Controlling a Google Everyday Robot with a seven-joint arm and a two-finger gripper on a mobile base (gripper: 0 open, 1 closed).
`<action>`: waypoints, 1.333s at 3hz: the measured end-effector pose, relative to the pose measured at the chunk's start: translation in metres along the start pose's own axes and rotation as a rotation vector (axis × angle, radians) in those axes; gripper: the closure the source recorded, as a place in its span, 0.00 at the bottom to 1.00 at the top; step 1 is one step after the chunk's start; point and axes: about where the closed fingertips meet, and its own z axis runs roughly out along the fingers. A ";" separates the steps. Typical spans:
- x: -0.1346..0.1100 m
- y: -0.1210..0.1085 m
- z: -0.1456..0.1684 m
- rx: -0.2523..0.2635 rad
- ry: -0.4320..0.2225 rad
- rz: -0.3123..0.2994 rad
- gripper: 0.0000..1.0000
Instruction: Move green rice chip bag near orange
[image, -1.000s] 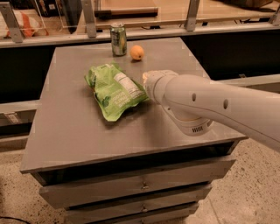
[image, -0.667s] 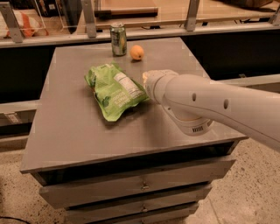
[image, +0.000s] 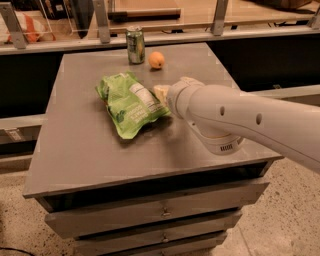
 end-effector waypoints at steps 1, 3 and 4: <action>0.000 -0.008 -0.005 0.029 0.003 0.056 0.00; 0.014 -0.027 -0.060 0.045 0.028 0.088 0.00; 0.018 -0.039 -0.069 -0.013 0.035 0.102 0.00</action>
Offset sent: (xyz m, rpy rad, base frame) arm -0.0543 -0.0541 0.0141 0.0020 0.0661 -0.1442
